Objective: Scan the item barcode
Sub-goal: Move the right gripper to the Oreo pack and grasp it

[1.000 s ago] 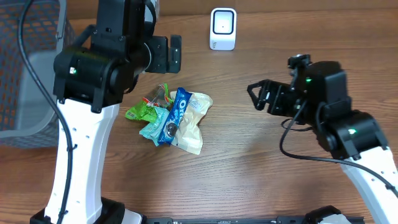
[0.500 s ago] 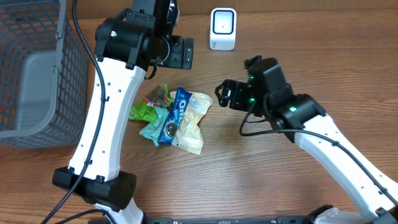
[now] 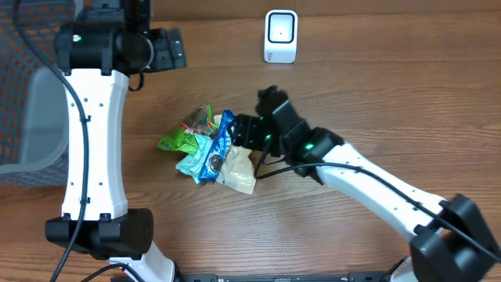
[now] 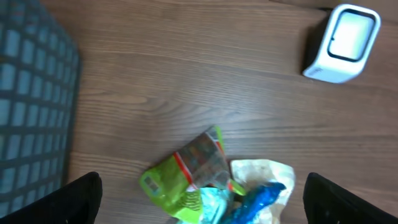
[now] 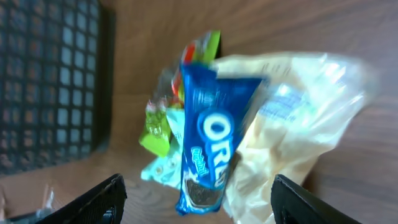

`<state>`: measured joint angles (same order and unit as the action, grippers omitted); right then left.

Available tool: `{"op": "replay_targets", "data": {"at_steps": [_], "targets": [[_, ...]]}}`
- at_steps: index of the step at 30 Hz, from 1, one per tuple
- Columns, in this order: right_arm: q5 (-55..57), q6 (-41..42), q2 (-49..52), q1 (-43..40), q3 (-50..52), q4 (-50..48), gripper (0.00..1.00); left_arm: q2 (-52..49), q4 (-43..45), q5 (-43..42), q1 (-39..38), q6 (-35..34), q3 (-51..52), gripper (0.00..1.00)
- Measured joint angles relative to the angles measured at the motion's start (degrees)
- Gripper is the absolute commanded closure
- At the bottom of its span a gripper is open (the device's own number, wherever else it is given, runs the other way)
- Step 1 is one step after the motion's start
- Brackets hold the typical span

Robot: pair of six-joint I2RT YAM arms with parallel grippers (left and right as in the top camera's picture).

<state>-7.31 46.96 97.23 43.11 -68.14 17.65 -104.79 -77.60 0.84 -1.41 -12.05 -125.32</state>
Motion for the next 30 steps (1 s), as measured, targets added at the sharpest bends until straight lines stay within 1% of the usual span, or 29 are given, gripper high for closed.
{"op": "replay_targets", "data": {"at_steps": [6,13,17,20,24,25,29,30], "targets": [[0.48,3.3,5.92,3.96,0.0,-0.31,0.24,0.0,-0.2,0.0,1.03,0.0,0.0,0.05],[0.76,4.7,6.54,4.52,0.0,-2.08,0.27,0.0,-0.17,0.0,1.03,0.0,0.0,0.05],[0.74,4.94,6.69,5.25,0.0,-4.15,0.28,0.0,-0.2,0.0,1.03,0.0,0.02,0.08],[0.72,4.9,8.07,5.92,0.0,-6.58,0.3,0.0,-0.2,0.0,1.03,0.0,0.02,0.09],[0.72,5.14,11.19,6.38,0.0,-7.54,0.31,0.0,-0.22,0.0,1.03,0.0,0.02,0.09],[0.7,5.33,11.85,6.38,0.0,-7.61,0.33,0.0,-0.22,0.0,1.03,0.0,0.02,0.09],[0.7,5.75,13.55,6.38,0.0,-7.87,0.48,0.0,-0.59,0.0,1.03,0.0,0.02,0.1],[0.68,5.66,13.64,6.38,0.0,-8.0,0.53,0.0,-0.63,-0.02,1.03,0.0,0.02,0.1]]}}
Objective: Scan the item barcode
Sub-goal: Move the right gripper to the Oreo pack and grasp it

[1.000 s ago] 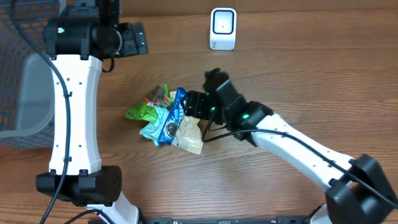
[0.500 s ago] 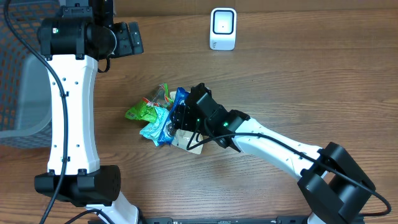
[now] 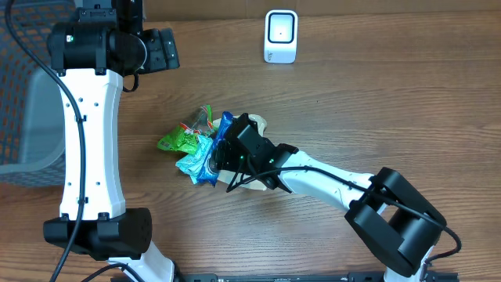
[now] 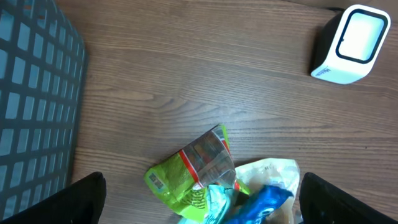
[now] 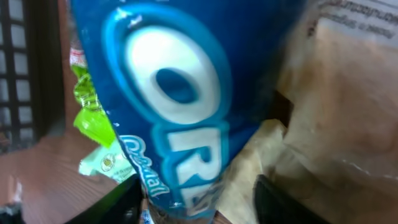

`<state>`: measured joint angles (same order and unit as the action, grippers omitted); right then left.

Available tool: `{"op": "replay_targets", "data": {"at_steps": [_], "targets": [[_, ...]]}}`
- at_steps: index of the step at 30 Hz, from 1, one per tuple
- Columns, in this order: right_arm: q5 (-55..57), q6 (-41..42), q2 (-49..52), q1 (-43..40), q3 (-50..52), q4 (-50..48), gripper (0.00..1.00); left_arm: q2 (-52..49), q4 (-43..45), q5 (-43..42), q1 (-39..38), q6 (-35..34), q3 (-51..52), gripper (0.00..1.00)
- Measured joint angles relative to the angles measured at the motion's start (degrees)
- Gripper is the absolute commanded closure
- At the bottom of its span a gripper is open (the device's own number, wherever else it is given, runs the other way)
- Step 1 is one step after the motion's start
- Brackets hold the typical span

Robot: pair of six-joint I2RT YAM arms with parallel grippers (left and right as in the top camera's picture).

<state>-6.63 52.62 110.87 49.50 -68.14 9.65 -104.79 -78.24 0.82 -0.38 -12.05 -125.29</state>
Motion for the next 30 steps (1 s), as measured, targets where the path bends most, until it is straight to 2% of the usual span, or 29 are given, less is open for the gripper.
{"op": "replay_targets", "data": {"at_steps": [3,6,7,9,13,17,22,27,30], "targets": [[-0.02,-0.37,0.02,0.0,0.0,-0.22,0.6,0.0,0.0,0.0,0.0,0.0,0.0,0.1],[-0.59,-1.55,0.02,0.0,0.0,-0.17,0.61,0.0,-0.02,0.02,0.0,0.0,0.0,0.1],[-0.66,-1.79,0.02,0.0,0.0,-0.22,0.56,0.0,0.0,0.02,0.0,0.0,0.0,0.1],[-0.76,-2.38,0.02,0.0,0.0,-0.22,0.39,0.0,-0.04,0.02,0.0,0.0,0.0,0.1],[-0.37,-3.61,0.02,0.0,-0.02,-1.33,0.33,0.0,-0.17,0.0,0.0,0.0,0.0,0.1],[0.96,-3.87,0.07,0.0,0.0,-2.01,0.35,0.0,-0.2,0.0,0.0,0.0,0.0,0.1],[1.68,-4.17,1.68,0.0,0.0,-4.46,0.46,0.0,-0.2,-0.02,0.0,0.0,0.0,0.09],[1.77,-4.44,3.43,0.0,0.0,-4.68,0.47,0.0,-0.2,-0.02,0.0,0.0,0.0,0.09],[2.27,-4.44,3.52,-0.02,-0.02,-4.72,0.52,0.0,-0.2,-0.2,0.0,0.0,0.0,0.09]]}}
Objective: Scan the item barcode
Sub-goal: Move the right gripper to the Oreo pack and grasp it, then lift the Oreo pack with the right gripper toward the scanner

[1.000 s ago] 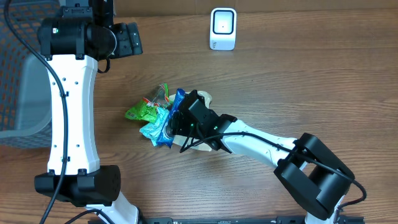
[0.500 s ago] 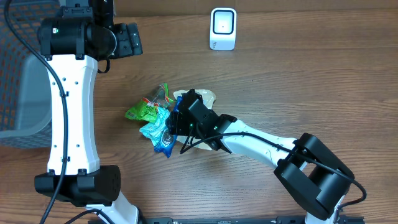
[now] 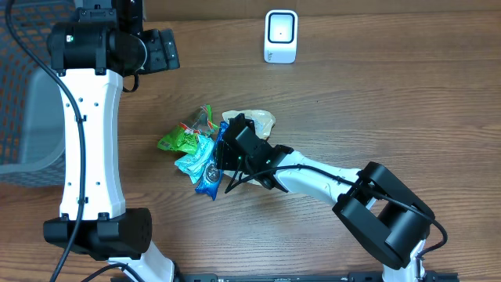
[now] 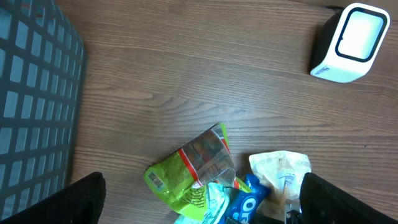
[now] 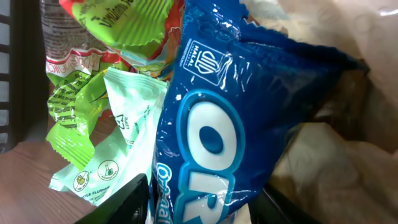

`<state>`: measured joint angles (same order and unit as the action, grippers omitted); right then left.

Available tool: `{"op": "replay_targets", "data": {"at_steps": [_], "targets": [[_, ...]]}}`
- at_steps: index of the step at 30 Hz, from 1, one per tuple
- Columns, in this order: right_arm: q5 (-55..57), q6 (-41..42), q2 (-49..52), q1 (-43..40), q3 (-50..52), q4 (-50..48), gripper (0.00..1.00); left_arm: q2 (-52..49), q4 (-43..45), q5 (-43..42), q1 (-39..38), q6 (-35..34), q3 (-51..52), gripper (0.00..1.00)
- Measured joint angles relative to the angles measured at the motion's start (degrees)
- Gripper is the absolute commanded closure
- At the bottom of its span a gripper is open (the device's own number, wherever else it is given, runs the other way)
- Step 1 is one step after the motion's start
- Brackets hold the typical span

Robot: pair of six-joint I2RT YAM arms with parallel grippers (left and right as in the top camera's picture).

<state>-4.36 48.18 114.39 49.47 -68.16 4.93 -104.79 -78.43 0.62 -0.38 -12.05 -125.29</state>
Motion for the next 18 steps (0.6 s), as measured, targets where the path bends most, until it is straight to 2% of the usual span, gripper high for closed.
{"op": "replay_targets", "data": {"at_steps": [1,4,6,11,18], "targets": [[0.15,-0.02,0.02,0.02,0.02,-0.04,0.58,0.0,0.0,0.0,0.0,0.0,0.0,0.09],[0.42,0.02,0.24,0.02,0.02,0.0,0.85,0.0,-0.02,0.0,0.0,0.0,0.0,0.09],[0.63,0.15,0.39,0.0,0.02,0.46,0.96,0.0,-0.02,-0.02,0.0,0.0,0.0,0.09],[-0.81,0.02,0.35,-0.68,-0.13,4.76,0.96,0.0,-0.02,-0.02,0.0,0.0,0.0,0.09],[-11.76,-2.84,-5.07,-6.8,-0.07,9.25,0.96,0.0,-0.04,-0.02,0.0,0.0,0.0,0.09]]}}
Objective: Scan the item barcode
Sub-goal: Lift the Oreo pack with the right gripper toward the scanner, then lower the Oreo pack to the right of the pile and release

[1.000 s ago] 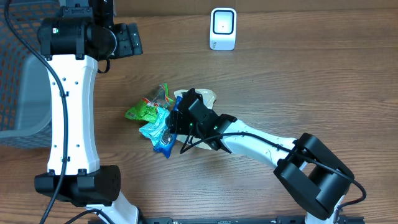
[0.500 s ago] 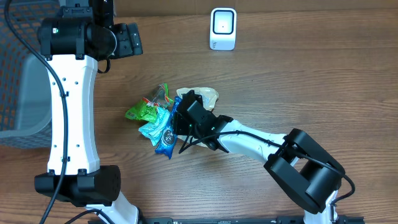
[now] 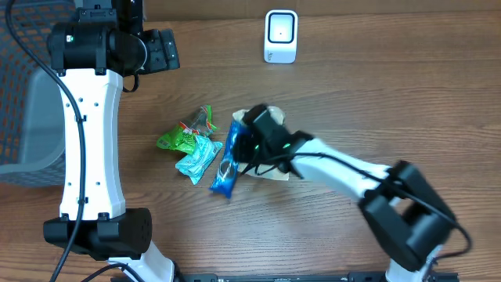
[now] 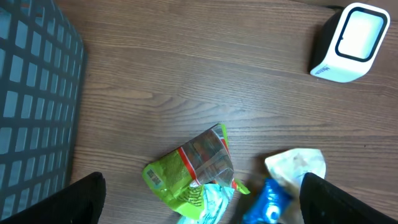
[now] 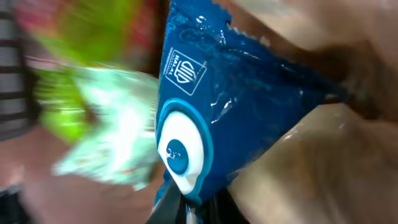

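A blue Oreo packet (image 3: pixel 226 163) hangs lengthwise just right of the snack pile, and it fills the right wrist view (image 5: pixel 217 106). My right gripper (image 3: pixel 246 146) (image 5: pixel 200 210) is shut on the packet's edge, the dark fingers pinched together below the white logo. The white barcode scanner (image 3: pixel 280 36) (image 4: pixel 350 42) stands at the table's far edge, well away from the packet. My left gripper (image 3: pixel 162 51) (image 4: pixel 202 208) hovers high over the back left, open, with nothing between its fingers (image 4: pixel 79 198).
A green packet (image 3: pixel 178 139) (image 4: pixel 186 171) and a teal packet (image 3: pixel 197 160) lie left of the Oreo packet. A beige bag (image 3: pixel 266 119) (image 4: pixel 297 165) sits under the right wrist. A dark mesh basket (image 3: pixel 23 94) (image 4: pixel 31 93) stands at the far left.
My right gripper, open around the Oreo packet before, is now shut on it. The packet has shifted right, away from the green and teal packets. The left arm has not moved.
My right gripper was open a little short of the pile, looking at the Oreo packet. Then it was close against the packet, and then its open fingers flanked it. Now it is shut on the packet, which sits apart from the pile. The left gripper stayed open.
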`<state>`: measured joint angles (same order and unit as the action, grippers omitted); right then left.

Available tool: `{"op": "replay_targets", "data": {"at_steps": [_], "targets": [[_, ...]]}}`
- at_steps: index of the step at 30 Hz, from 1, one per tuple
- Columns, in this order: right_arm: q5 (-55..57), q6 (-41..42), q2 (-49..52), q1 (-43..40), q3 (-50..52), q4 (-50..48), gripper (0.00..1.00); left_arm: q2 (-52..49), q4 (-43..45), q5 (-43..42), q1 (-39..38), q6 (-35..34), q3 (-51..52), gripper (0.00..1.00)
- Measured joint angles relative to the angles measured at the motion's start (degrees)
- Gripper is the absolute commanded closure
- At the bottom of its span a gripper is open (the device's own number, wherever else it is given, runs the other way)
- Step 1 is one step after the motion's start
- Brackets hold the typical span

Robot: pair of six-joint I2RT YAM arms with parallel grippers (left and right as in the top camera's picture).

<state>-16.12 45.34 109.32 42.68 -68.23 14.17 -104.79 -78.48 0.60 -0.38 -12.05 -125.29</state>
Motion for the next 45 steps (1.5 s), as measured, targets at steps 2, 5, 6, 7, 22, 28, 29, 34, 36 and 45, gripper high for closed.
{"op": "replay_targets", "data": {"at_steps": [2,5,6,7,22,28,29,34,36,45], "targets": [[-4.96,-1.92,-3.48,-2.08,0.0,-0.11,0.96,0.0,-0.04,0.0,0.0,0.0,0.0,0.09],[-16.09,-5.42,-8.57,-5.03,0.0,-2.36,0.96,0.0,-0.33,0.0,0.0,0.0,0.0,0.09],[-19.89,-6.36,-9.7,-5.86,-0.02,-3.69,0.96,0.0,-0.42,-0.02,0.0,0.0,0.0,0.09],[-25.07,-7.39,-10.84,-6.95,-0.02,-5.68,0.96,0.0,-0.48,0.0,0.0,0.0,0.0,0.09],[-69.75,-3.74,-11.93,-16.35,0.0,-41.92,0.96,0.0,-0.96,-2.23,0.0,0.0,0.02,0.09],[-71.91,13.55,-11.93,-18.69,-0.02,-64.67,0.96,0.0,-1.03,-2.82,0.0,0.0,0.02,0.09],[-71.89,15.76,-11.93,-18.99,-0.02,-67.01,0.96,0.0,-1.05,-2.95,0.0,0.0,0.02,0.09],[-71.89,27.06,-11.96,-19.91,0.0,-76.63,0.96,0.0,-1.03,-3.02,0.0,0.0,0.02,0.09],[-71.89,29.77,-11.96,-20.06,0.0,-77.57,0.96,0.0,-1.03,-3.02,0.0,0.0,0.02,0.09],[-71.89,32.63,-11.98,-23.58,0.07,-63.78,0.96,0.0,-1.05,-3.74,0.0,0.0,0.02,0.09]]}}
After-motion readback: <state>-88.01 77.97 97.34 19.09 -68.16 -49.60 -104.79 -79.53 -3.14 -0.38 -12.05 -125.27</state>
